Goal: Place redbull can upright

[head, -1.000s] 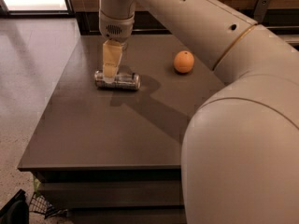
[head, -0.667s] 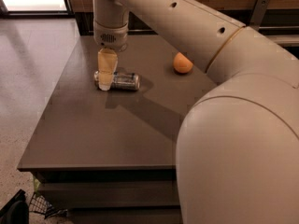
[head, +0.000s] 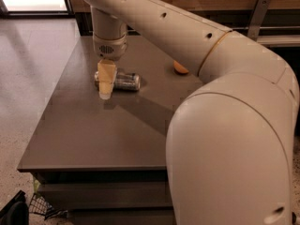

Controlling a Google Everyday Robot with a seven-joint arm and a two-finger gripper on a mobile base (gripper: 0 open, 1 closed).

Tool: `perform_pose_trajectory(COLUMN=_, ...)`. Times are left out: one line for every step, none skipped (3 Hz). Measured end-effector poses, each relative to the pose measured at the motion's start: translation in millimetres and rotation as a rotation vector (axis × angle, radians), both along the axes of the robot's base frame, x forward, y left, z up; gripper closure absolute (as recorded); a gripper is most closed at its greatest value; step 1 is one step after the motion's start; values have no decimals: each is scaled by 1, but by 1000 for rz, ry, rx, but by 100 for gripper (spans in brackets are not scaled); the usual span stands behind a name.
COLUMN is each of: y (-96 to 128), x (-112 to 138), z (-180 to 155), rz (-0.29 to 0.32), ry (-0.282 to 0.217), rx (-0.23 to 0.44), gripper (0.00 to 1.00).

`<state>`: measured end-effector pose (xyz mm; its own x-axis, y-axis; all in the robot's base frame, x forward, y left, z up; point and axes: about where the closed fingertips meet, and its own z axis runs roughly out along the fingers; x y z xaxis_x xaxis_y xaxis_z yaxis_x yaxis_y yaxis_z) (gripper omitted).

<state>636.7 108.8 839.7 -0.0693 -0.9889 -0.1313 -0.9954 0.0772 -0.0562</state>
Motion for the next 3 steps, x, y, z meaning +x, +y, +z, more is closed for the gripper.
perform_pose_trajectory(y=-4, x=6, z=-16, rz=6, ry=13, rx=-33, gripper=2)
perform_pose_trajectory(y=-13, x=9, z=-23, rz=-1, ry=16, rx=-50, gripper=25)
perform_pose_trajectory(y=-24, x=10, z=-26, rz=-30, ry=19, rx=-54, gripper=56)
